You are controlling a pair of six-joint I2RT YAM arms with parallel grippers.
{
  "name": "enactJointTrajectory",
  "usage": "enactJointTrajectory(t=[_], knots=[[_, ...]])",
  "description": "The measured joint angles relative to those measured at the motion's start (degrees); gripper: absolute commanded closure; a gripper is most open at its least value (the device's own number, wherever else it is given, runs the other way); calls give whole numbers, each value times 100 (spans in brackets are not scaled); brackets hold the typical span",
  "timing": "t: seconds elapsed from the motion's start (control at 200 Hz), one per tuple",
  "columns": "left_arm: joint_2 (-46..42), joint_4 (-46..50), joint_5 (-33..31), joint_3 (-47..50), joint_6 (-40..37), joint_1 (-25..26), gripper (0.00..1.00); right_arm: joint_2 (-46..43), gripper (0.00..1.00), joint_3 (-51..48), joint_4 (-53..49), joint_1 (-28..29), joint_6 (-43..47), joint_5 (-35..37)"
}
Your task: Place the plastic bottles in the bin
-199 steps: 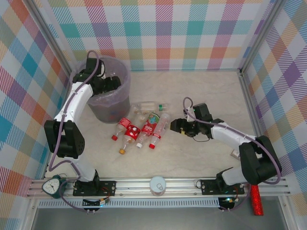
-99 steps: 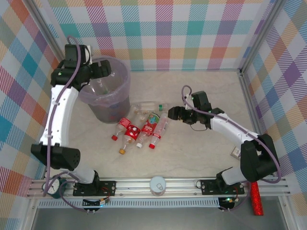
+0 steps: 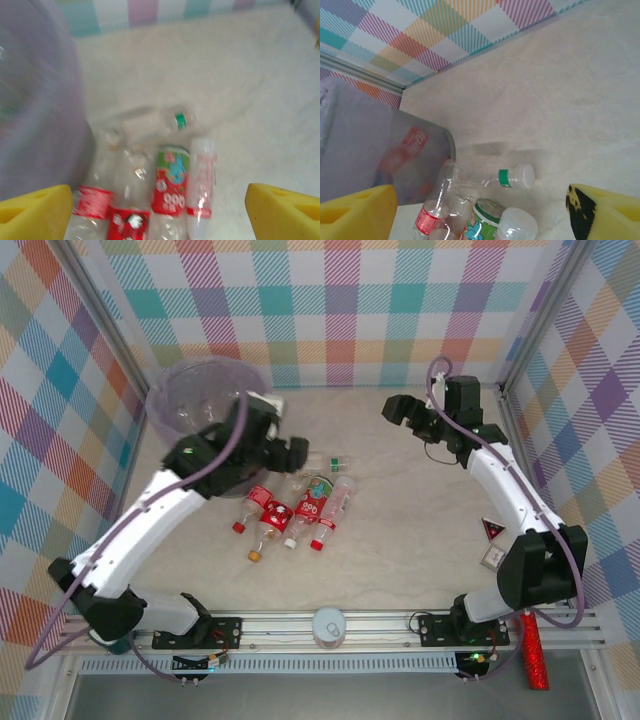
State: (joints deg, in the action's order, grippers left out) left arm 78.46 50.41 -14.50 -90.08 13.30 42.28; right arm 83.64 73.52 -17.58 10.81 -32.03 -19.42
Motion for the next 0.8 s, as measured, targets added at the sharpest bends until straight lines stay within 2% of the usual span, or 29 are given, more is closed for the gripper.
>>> enactJointTrajectory(t=[0.15,0.25,0.505,0.805], knots=[[699,-774,400,1014,636,426,11,-326,11,-649,85,-94,-76,-52],[1231,-1152,588,1316,990,564,11,-404,11,-750,96,-227,-76,-74],[2297,-1784,754,1237,1403,737,15,-1056,10,-1062,282,-586,-127,-55],[3237,-1867,802,651,1478,737,24,-1322,9,-1325,358,-1025,-184,-74]])
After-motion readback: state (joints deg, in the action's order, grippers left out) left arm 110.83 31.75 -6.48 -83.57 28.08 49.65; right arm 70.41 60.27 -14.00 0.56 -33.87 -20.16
